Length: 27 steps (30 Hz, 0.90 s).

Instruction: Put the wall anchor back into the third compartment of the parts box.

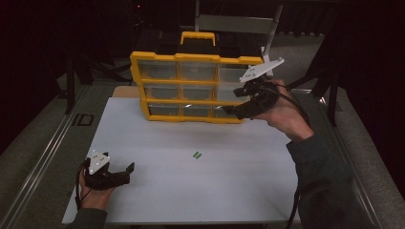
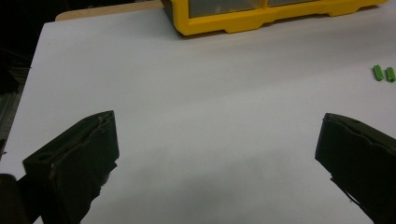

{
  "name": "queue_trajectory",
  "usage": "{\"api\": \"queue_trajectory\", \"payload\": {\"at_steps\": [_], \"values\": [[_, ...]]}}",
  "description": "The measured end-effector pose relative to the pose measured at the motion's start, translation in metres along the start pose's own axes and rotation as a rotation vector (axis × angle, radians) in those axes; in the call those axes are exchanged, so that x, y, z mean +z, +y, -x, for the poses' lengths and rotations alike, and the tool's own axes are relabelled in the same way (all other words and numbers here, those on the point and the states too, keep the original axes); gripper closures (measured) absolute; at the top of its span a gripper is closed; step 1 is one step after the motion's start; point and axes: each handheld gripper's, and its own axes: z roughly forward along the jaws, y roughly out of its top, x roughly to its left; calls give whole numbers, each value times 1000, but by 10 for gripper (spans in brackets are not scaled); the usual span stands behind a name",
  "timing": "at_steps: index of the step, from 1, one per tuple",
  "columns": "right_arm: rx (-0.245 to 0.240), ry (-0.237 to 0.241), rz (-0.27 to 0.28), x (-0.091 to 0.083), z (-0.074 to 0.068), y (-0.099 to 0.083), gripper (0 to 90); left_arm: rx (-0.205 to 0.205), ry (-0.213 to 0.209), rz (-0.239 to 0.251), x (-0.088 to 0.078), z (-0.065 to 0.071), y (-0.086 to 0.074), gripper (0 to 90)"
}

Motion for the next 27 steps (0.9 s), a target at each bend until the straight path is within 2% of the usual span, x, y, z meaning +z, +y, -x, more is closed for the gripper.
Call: {"api": "queue_trajectory", "payload": {"at_steps": [10, 27], "values": [[0, 31, -14, 20, -8, -8, 295, 1, 0, -1, 0, 0, 0, 1], [-13, 37, -29, 43, -18, -10, 296, 0, -1, 2, 0, 0, 0, 1]]}}
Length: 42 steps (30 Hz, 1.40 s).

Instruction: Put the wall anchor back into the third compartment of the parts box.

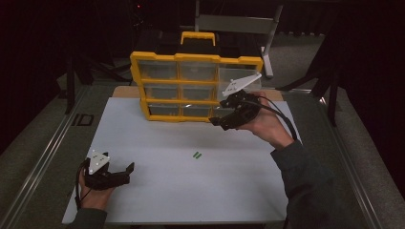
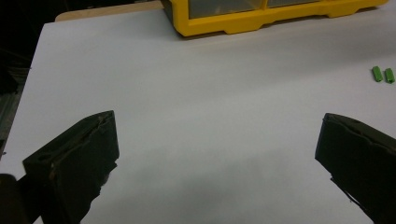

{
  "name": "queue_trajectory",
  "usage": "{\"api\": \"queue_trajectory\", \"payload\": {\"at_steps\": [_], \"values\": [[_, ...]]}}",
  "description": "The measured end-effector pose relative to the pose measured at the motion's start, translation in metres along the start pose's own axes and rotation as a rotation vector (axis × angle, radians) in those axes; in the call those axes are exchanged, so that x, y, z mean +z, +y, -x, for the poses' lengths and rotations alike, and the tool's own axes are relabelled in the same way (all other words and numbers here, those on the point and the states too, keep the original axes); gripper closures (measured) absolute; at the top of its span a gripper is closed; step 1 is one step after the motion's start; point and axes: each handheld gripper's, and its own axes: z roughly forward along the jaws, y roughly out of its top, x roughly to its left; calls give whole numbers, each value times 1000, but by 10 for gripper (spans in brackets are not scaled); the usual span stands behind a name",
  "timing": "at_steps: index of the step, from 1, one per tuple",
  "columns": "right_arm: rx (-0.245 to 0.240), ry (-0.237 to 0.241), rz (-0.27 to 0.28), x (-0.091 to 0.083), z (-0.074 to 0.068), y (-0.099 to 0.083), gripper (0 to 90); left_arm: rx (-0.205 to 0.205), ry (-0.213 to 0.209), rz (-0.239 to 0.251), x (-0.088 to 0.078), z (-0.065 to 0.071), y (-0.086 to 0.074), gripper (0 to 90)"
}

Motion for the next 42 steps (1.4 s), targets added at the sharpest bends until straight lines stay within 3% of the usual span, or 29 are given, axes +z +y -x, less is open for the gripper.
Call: {"api": "queue_trajectory", "payload": {"at_steps": [9, 42], "values": [[18, 12, -16, 14, 1, -10, 293, 0, 1, -1, 0, 0, 0, 1], [51, 41, -20, 49, -6, -20, 295, 3, -1, -2, 0, 0, 0, 1]]}}
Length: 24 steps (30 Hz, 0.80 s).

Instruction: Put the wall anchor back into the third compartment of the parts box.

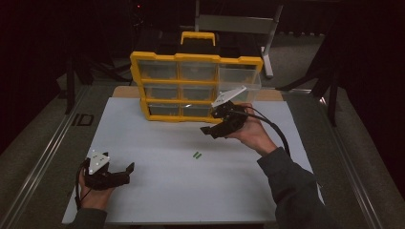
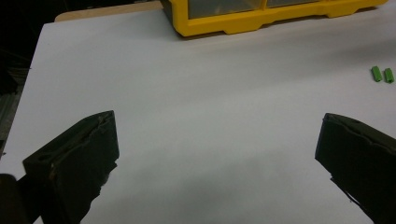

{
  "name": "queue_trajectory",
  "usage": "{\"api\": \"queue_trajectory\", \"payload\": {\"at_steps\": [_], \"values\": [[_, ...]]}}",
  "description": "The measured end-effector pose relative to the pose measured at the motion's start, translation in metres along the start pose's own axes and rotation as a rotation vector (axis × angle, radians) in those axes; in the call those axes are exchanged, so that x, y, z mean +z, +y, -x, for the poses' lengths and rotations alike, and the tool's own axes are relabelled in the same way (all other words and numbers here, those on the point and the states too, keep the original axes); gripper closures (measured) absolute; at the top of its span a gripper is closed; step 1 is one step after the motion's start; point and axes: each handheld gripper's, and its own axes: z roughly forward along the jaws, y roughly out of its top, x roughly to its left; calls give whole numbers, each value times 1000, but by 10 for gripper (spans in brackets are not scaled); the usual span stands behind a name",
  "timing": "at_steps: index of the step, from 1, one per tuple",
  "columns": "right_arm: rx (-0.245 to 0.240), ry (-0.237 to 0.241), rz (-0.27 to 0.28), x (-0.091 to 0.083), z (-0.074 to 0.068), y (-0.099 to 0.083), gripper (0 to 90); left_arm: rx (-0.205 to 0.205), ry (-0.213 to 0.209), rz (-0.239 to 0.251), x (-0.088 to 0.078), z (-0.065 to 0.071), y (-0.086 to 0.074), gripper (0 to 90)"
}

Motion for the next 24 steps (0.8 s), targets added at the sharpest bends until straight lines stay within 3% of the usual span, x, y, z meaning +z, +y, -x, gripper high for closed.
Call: {"api": "queue_trajectory", "payload": {"at_steps": [24], "values": [[12, -12, -26, 20, -2, -13, 296, 0, 0, 0, 0, 0, 0, 1]]}}
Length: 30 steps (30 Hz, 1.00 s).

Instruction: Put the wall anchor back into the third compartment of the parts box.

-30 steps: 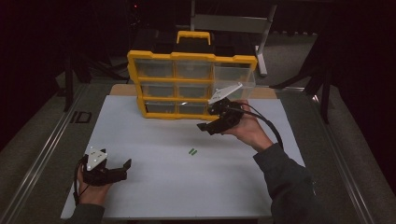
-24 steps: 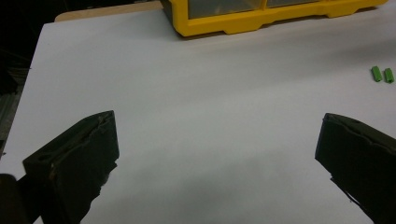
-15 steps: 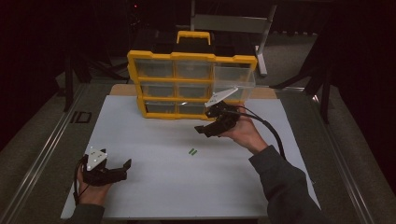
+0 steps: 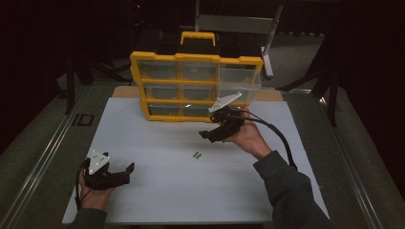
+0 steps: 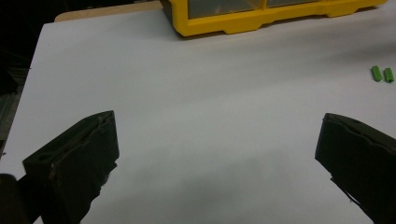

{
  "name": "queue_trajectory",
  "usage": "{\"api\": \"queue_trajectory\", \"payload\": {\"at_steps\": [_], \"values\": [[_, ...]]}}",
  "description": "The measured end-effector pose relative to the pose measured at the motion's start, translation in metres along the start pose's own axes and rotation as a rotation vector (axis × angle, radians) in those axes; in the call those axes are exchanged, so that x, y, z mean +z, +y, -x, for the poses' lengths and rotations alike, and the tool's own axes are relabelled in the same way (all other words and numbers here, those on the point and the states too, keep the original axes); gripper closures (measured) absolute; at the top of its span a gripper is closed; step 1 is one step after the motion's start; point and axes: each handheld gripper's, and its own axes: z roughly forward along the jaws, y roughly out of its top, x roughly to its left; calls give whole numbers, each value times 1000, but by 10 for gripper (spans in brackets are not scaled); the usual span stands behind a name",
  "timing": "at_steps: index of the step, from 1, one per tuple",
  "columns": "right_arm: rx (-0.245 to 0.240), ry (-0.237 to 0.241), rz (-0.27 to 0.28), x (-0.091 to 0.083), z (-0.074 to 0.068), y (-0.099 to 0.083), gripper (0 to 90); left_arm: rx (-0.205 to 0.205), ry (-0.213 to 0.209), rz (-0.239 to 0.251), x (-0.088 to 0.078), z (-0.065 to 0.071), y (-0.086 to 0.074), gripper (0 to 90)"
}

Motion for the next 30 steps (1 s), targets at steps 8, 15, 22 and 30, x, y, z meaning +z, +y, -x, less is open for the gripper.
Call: {"api": "queue_trajectory", "payload": {"at_steps": [8, 15, 22, 30], "values": [[15, -11, -12, 14, 4, -14, 301, -1, -1, -1, 0, 0, 0, 1], [29, -19, -45, 26, 6, -26, 302, -1, 1, -1, 1, 0, 0, 1], [28, -23, -54, 37, 4, -29, 303, -1, 0, -1, 0, 0, 0, 0], [14, -27, -71, 53, -2, -33, 305, 0, 0, -1, 0, 0, 0, 1]]}}
